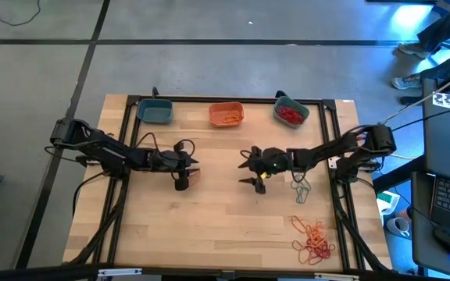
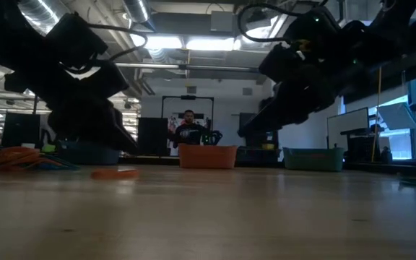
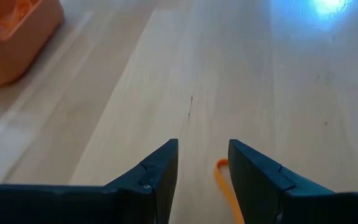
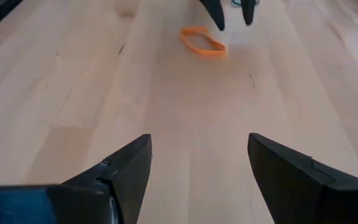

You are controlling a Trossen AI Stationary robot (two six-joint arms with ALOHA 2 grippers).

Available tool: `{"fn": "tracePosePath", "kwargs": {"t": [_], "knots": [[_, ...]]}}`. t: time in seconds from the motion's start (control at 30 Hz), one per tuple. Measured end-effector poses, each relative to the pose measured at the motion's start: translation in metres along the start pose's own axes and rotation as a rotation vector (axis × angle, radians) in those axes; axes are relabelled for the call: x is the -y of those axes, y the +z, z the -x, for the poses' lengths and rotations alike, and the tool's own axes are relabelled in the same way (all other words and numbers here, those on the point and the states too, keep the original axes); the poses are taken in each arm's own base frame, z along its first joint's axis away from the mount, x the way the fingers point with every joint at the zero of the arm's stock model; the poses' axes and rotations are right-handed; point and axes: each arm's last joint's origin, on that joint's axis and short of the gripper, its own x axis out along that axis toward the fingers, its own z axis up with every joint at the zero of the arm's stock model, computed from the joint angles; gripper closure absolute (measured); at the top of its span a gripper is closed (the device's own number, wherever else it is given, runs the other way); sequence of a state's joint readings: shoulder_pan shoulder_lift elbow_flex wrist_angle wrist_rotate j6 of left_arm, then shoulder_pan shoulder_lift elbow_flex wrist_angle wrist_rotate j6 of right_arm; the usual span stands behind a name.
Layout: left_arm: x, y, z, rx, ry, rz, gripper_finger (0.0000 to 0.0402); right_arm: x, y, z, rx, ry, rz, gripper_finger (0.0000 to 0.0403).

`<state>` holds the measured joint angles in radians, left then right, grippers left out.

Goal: Sort rubber bands into baskets
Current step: Put the orange rubber band into the orange bin

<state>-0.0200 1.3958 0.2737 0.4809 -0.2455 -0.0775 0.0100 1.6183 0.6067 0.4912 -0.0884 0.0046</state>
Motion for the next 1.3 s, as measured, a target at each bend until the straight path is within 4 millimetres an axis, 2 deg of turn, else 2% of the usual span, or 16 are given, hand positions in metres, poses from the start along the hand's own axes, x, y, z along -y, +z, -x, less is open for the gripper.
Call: {"fn": "tracePosePath", "kwargs": {"t": [0.17, 0.47, 0.7, 0.87, 1.1, 1.3], "knots": [[0.004, 0.003, -0.001, -0.072, -0.007, -0.018, 0.0263, 0.001, -0.002, -0.003, -0.003, -0.005, -0.019, 0.0139], [0.025, 0.011, 0.005, -0.292, -0.038, -0.036, 0.0263, 0.001, -0.003, -0.003, -0.003, -0.005, -0.019, 0.0139], [0.028, 0.012, 0.011, -0.428, 0.0, 0.017, 0.0263, 0.001, -0.002, -0.003, -0.002, -0.005, -0.03, 0.0139], [0.027, 0.011, 0.012, -0.451, 0.03, 0.063, 0.0263, 0.001, -0.003, -0.003, -0.002, -0.005, -0.031, 0.0139], [0.027, 0.017, 0.007, -0.373, 0.029, 0.033, 0.0263, 0.002, -0.003, -0.004, -0.004, -0.011, -0.031, 0.0139], [0.028, 0.011, -0.002, -0.407, 0.016, 0.03, 0.0263, 0.002, -0.003, -0.004, -0.005, -0.029, -0.031, 0.0139]]}}
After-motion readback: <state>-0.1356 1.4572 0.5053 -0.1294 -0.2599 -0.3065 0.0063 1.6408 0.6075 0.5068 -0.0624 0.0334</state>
